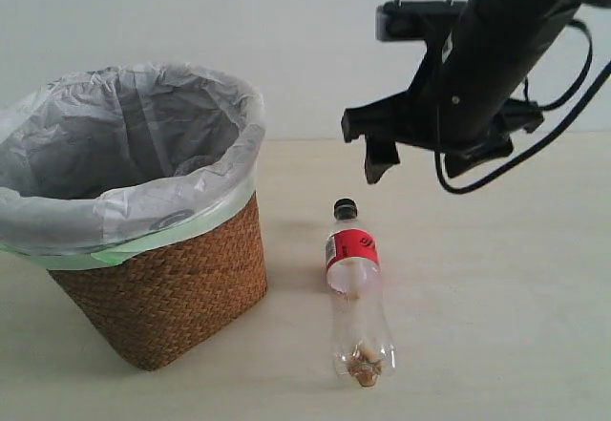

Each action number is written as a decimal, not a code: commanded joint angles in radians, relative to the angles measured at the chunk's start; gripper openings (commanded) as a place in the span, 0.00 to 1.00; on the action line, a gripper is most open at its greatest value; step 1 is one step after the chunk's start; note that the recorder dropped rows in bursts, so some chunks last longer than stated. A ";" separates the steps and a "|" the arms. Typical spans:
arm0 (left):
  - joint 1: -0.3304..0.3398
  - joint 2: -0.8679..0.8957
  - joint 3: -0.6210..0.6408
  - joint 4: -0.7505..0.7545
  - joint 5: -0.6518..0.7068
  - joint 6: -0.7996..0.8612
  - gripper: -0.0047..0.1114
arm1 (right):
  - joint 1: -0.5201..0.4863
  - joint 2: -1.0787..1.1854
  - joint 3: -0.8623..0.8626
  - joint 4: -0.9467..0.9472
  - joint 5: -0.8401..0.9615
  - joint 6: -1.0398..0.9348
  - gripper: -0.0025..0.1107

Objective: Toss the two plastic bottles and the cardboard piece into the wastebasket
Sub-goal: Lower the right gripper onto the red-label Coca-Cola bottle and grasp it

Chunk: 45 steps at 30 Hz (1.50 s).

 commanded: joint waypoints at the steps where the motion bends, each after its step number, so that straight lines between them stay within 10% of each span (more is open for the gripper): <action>1: 0.001 -0.003 0.004 0.003 -0.001 -0.005 0.07 | -0.006 0.066 0.084 0.080 -0.086 -0.029 0.66; 22: 0.001 -0.003 0.004 0.003 -0.001 -0.005 0.07 | 0.065 0.311 0.114 0.236 -0.234 -0.085 0.66; 33: 0.001 -0.003 0.004 0.003 -0.001 -0.005 0.07 | 0.065 0.362 0.114 0.212 -0.233 -0.101 0.05; 45: 0.001 -0.003 0.004 0.003 -0.001 -0.005 0.07 | 0.065 0.125 0.114 0.049 -0.152 -0.004 0.02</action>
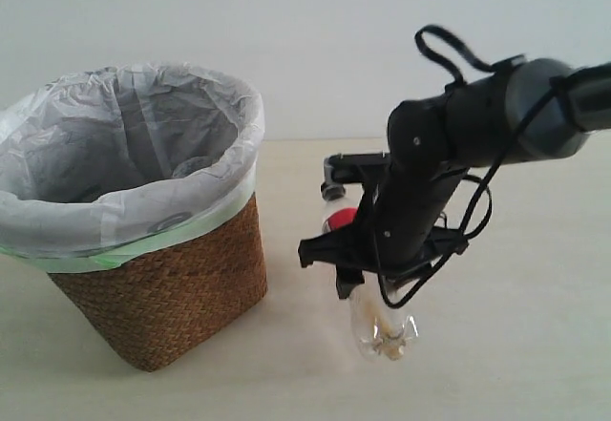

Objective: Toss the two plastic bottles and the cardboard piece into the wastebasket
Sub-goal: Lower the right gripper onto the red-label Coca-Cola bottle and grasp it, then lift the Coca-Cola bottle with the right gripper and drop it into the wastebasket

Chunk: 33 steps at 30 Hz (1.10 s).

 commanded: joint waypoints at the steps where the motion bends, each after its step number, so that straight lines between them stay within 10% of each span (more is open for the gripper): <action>1: 0.001 -0.003 0.004 0.003 -0.001 -0.005 0.07 | 0.001 -0.164 0.001 -0.117 0.062 0.073 0.02; 23: 0.001 -0.003 0.004 0.003 -0.001 -0.005 0.07 | -0.399 -0.453 0.389 -0.200 -0.067 0.042 0.02; 33: 0.001 -0.003 0.004 0.003 -0.001 -0.005 0.07 | -0.286 -0.429 0.199 -0.043 -0.119 -0.071 0.03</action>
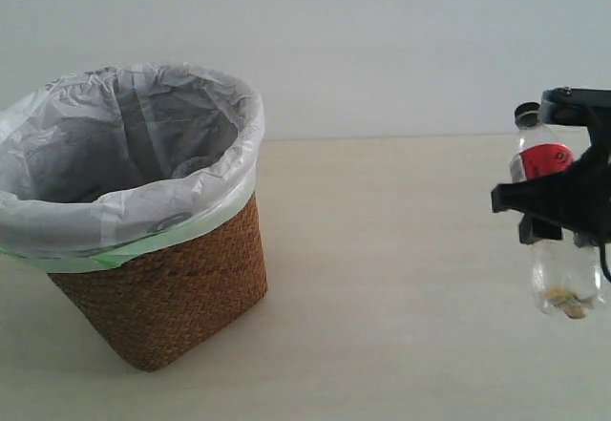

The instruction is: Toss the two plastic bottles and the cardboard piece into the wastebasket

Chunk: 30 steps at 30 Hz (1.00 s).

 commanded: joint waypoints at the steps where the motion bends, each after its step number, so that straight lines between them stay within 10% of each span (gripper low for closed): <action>1: 0.001 -0.003 0.004 0.003 -0.001 -0.005 0.07 | 0.135 -0.002 -0.245 0.221 0.063 -0.162 0.06; 5: 0.001 -0.003 0.004 0.003 -0.001 -0.005 0.07 | 0.316 0.029 -0.594 0.613 0.177 -0.377 0.38; 8: 0.001 -0.003 0.004 0.003 -0.001 -0.005 0.07 | 0.386 0.061 -0.786 0.567 0.178 -0.286 0.71; 10: 0.001 -0.003 0.004 0.003 -0.001 -0.005 0.07 | 0.402 0.082 -0.871 0.489 0.229 -0.175 0.77; 19: 0.001 -0.003 0.004 0.003 -0.001 -0.005 0.07 | 0.404 0.098 -0.910 0.011 0.480 0.038 0.63; 30: 0.001 -0.003 0.004 0.003 -0.001 -0.005 0.07 | 0.404 0.089 -0.870 -0.238 0.681 0.054 0.16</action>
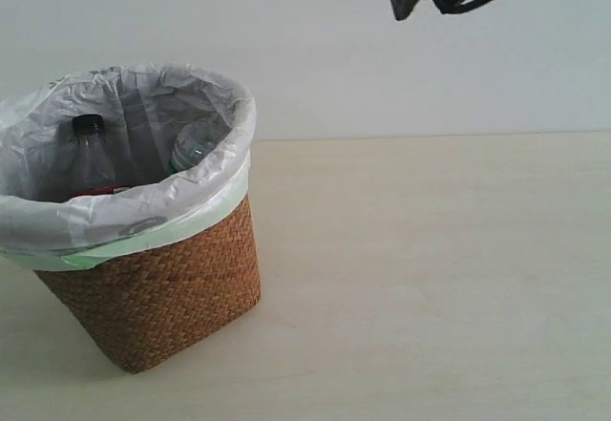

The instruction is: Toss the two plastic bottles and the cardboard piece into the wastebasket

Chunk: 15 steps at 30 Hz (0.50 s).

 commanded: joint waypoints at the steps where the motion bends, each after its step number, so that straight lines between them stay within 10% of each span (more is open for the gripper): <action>1: 0.001 -0.003 0.004 0.003 -0.001 -0.005 0.07 | 0.001 -0.019 0.064 -0.079 0.029 0.006 0.11; 15: 0.001 -0.003 0.004 0.003 -0.001 -0.005 0.07 | 0.001 -0.396 0.980 -0.102 -0.943 0.333 0.02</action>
